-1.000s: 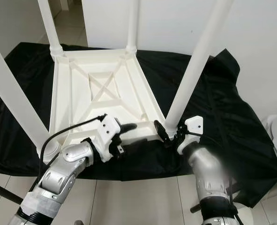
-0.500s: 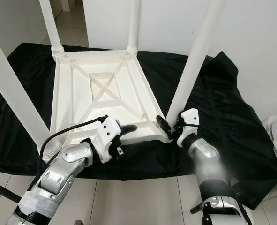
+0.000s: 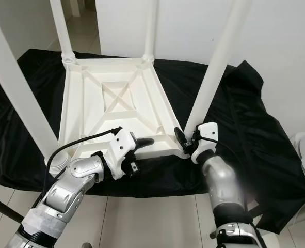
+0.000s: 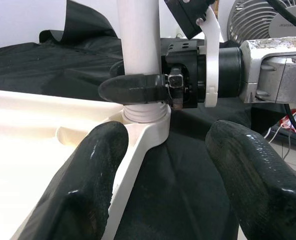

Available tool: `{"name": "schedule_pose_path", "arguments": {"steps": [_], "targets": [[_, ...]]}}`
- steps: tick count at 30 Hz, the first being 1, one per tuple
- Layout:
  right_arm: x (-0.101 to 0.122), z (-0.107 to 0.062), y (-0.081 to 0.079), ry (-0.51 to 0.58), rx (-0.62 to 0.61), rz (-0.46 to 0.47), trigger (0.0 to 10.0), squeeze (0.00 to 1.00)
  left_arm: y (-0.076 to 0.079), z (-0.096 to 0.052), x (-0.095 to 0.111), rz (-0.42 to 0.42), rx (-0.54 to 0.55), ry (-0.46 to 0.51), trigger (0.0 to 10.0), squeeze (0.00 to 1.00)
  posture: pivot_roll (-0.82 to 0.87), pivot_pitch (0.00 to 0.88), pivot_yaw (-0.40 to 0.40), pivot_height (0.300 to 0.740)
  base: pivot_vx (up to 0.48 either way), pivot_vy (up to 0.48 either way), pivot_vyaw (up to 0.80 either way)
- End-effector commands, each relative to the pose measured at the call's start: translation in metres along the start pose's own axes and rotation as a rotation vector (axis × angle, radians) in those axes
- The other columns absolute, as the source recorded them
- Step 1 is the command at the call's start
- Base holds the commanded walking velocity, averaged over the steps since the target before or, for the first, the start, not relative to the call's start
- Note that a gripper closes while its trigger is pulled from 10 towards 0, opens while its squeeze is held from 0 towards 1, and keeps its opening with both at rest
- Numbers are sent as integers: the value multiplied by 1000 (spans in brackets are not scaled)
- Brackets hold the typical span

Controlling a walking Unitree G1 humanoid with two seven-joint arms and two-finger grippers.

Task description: Building children table

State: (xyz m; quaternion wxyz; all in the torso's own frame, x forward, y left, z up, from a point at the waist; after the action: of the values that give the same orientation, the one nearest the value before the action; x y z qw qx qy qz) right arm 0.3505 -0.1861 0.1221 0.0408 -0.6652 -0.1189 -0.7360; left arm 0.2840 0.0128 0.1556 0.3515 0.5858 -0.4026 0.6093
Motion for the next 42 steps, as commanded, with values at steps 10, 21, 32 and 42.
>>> {"name": "schedule_pose_path", "arguments": {"steps": [10, 21, 32, 42], "targets": [[-18, -20, -9, -102, -463, 129, 10000, 0, -2, 2, 0, 15, -31, -6, 10000, 0, -10, 0, -62, 740, 0, 0, 0], [-1, -20, -38, -59, -502, 190, 10000, 0, -1, 2, -1, -2, -25, -1, 10000, 0, -19, 5, -56, 740, 0, 0, 0], [18, -19, -25, 45, -411, 133, 10000, 1000, 0, 3, 0, -9, -24, 1, 10000, 0, -21, 25, -55, 740, 0, 0, 0], [18, -20, -13, 68, -112, 56, 10000, 0, 3, 2, -1, -12, -24, -4, 10000, 0, -19, 49, -56, 740, 0, 0, 0]]}}
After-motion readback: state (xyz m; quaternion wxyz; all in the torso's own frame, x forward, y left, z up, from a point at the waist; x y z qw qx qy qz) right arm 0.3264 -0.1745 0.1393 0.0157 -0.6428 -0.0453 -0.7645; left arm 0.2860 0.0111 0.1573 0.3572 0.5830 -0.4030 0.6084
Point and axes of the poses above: a point about 5 cm out from each wrist's last joint towards the gripper, its own z axis pointing out of the wrist towards the gripper, its own x axis along the axis of the wrist's last joint, y = z × x, the point moved 3 cm from there along z, pointing out of the wrist towards the gripper, and after that the axes turned 6 degrees about -z, right-handed, at the moved point
